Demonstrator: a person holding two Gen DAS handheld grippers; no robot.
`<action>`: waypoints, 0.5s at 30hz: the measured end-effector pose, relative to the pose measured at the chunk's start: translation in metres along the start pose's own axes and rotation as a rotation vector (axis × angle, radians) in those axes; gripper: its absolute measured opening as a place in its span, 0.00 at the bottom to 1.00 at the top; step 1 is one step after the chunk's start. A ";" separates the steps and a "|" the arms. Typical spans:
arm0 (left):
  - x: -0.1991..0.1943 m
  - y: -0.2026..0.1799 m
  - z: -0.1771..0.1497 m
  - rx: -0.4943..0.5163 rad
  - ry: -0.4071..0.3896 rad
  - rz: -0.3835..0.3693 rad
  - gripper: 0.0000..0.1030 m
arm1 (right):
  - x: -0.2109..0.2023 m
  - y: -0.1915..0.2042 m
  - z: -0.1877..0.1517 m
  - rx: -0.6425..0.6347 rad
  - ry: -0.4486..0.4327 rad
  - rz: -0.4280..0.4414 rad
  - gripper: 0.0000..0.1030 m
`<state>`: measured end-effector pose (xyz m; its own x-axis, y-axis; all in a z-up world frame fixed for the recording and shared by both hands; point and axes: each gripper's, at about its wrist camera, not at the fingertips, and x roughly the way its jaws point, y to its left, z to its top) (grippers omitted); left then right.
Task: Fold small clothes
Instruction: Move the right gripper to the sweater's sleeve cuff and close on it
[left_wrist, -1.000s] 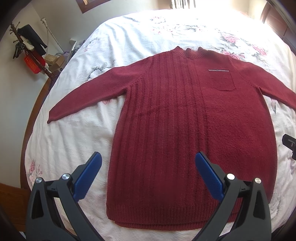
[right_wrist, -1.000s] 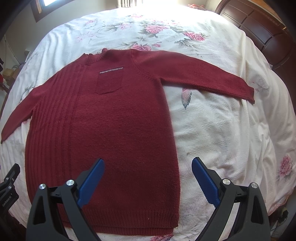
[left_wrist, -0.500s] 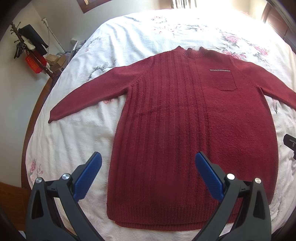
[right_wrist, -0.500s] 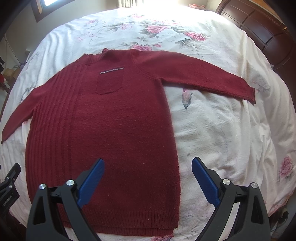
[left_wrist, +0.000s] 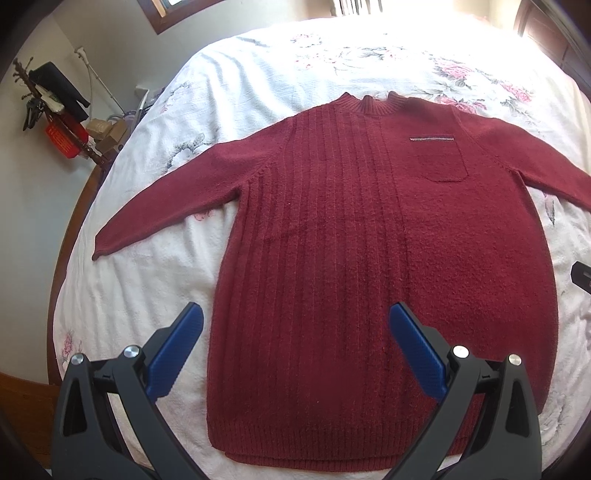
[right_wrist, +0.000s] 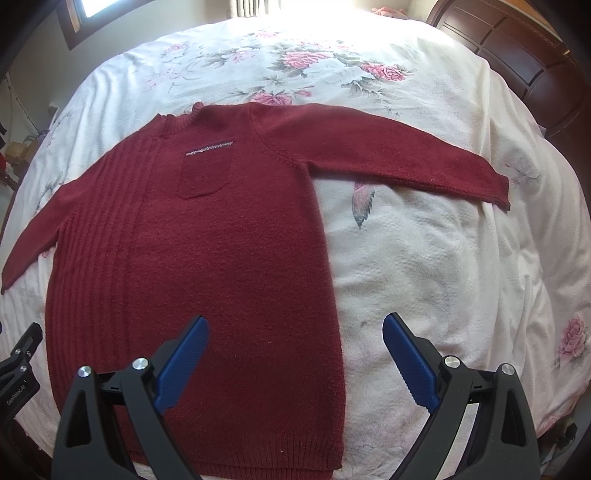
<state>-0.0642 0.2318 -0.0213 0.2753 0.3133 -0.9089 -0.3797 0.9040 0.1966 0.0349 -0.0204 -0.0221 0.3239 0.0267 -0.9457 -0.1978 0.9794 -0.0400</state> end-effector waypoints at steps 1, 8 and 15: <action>0.002 -0.004 0.005 -0.001 0.000 -0.012 0.97 | 0.001 -0.005 0.004 0.006 -0.007 0.002 0.93; 0.019 -0.051 0.062 0.003 -0.059 -0.035 0.97 | 0.020 -0.089 0.051 0.104 -0.084 0.065 0.95; 0.046 -0.117 0.129 0.015 -0.108 -0.058 0.97 | 0.066 -0.228 0.115 0.263 -0.068 -0.081 0.95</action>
<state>0.1065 0.1776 -0.0390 0.3900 0.2890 -0.8743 -0.3472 0.9255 0.1511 0.2081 -0.2188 -0.0377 0.3918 -0.0493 -0.9187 0.0750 0.9970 -0.0216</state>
